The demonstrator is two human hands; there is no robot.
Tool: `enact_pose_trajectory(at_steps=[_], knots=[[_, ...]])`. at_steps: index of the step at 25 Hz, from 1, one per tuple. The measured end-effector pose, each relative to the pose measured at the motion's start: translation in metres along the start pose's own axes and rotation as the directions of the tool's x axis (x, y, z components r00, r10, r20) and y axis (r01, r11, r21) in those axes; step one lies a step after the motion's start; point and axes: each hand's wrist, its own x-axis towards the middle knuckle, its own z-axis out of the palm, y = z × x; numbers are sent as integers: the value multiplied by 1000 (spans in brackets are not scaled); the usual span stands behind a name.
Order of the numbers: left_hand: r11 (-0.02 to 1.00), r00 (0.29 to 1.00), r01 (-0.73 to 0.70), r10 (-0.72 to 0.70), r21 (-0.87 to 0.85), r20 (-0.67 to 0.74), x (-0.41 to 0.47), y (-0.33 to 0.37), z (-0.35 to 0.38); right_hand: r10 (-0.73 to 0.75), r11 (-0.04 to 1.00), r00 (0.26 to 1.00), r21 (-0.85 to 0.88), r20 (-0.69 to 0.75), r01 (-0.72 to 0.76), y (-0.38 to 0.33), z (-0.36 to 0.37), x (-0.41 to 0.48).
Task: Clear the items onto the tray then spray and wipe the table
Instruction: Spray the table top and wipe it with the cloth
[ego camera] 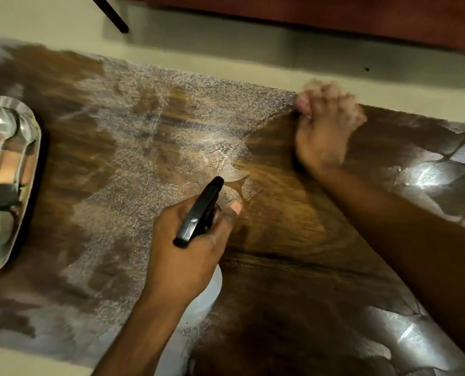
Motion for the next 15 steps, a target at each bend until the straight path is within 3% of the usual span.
enact_pose_trajectory(at_steps=[1,2,3,4,5,6,7,8,9,11,12,14,15], knots=[[1000,1000,6,-6,-11,-4,-1,-2,-4,-189,980,979,-42,70,192,-16,12,-22],[1000,1000,6,-6,-19,-2,-1,-3,-9,-444,884,877,-72,185,463,-26,23,-46],[1000,1000,2,-2,-19,5,-1,-6,-14,-674,681,655,-58,342,730,-27,31,-69],[1000,1000,-3,3,-9,10,-2,-8,-20,-791,420,367,-2,489,907,-22,32,-82],[1000,1000,-4,4,1,14,-4,-11,-25,-804,196,121,69,583,978,-15,26,-77],[1000,1000,-1,1,-3,25,-7,-13,-30,-784,92,16,92,620,991,-7,17,-63],[1000,999,1,0,-21,42,-12,-16,-36,-773,132,67,57,630,990,1,11,-46],[999,998,1,2,-47,64,-16,-19,-40,-767,273,223,-8,601,962,7,6,-29],[997,996,10,-3,-70,86,-22,-22,-45,-732,464,431,-77,528,883,11,1,-13],[994,992,48,-35,-101,120,-36,-28,-58,-507,835,826,-96,248,541,0,1,0],[991,989,81,-66,-110,134,-43,-31,-65,-328,941,938,-47,115,335,-18,9,-6],[981,981,149,-130,-127,145,-56,-39,-79,-107,994,994,21,7,107,-63,35,-37],[973,978,179,-159,-143,138,-63,-44,-86,-133,991,991,-8,25,133,-81,51,-65]])
